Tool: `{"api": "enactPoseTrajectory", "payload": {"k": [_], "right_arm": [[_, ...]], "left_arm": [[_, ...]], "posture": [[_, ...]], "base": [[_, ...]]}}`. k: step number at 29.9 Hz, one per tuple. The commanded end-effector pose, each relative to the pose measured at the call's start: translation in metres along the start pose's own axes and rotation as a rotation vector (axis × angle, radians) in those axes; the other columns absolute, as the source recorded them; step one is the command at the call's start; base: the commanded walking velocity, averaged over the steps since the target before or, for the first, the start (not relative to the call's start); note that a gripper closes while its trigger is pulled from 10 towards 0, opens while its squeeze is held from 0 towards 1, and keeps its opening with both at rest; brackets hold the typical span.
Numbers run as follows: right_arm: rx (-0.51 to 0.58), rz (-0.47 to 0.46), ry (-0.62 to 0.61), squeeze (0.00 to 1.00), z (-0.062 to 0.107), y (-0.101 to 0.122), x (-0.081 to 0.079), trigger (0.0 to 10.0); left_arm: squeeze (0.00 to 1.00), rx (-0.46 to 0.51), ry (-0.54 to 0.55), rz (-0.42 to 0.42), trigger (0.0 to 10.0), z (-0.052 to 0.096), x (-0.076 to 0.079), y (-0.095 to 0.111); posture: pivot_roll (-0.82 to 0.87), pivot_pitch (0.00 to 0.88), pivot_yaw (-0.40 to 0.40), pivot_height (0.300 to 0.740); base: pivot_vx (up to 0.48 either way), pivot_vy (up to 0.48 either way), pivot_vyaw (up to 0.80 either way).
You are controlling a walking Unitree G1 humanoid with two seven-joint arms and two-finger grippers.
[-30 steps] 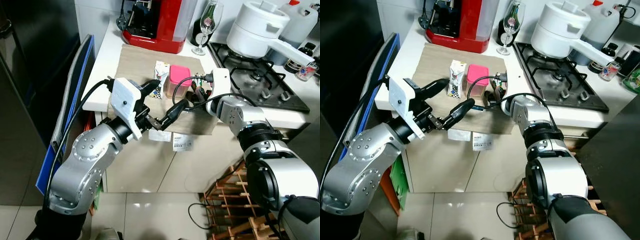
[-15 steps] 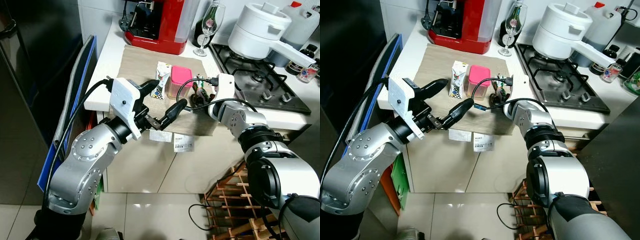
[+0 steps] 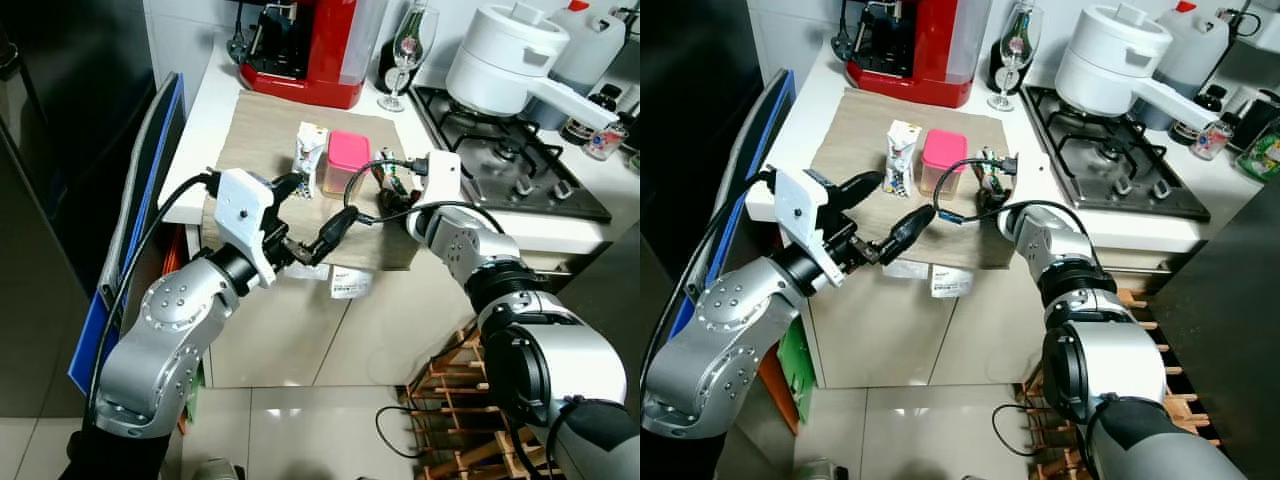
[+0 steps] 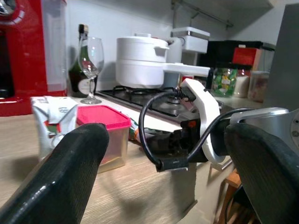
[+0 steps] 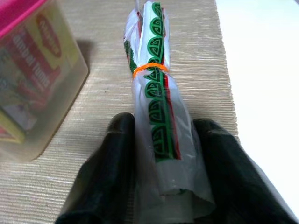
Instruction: Restocking fridge
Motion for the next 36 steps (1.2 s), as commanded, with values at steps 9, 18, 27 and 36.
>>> {"api": "enactPoseTrajectory", "payload": {"k": [9,18,27,36], "right_arm": [[0.173,0.106,-0.004,0.00,0.004,0.027,-0.004,0.0],[0.487,0.251,-0.025,0.00,0.025,0.054,-0.007,0.0],[0.846,0.440,-0.106,0.00,0.093,0.030,0.012,0.0],[0.749,0.441,-0.134,0.00,0.123,-0.033,0.042,0.0]], "left_arm": [[0.00,0.036,-0.044,-0.031,10.0,-0.016,0.001,0.006],[0.00,-0.003,0.023,-0.031,10.0,-0.019,-0.002,-0.004],[0.00,-0.051,0.406,-0.029,10.0,0.000,-0.032,-0.022],[0.00,-0.137,0.717,-0.095,10.0,0.048,-0.063,-0.053]], "posture": [[0.01,0.000,-0.082,0.740],[0.01,0.000,-0.057,0.740],[0.00,0.000,-0.054,0.740],[-0.03,0.000,-0.030,0.740]], "base": [[0.000,0.000,0.00],[0.000,0.000,0.00],[0.000,0.000,0.00],[0.000,0.000,0.00]]}}
Point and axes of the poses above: a point about 5 cm out from each wrist's last joint towards the gripper, its own z axis pointing back from the gripper into the wrist, its own y axis along the axis of the wrist's last joint, x = y × z, the point moved 1 cm from there along -z, pointing out of the wrist towards the gripper, and after that the axes turned 8 degrees about -z, right-handed, at the moved point
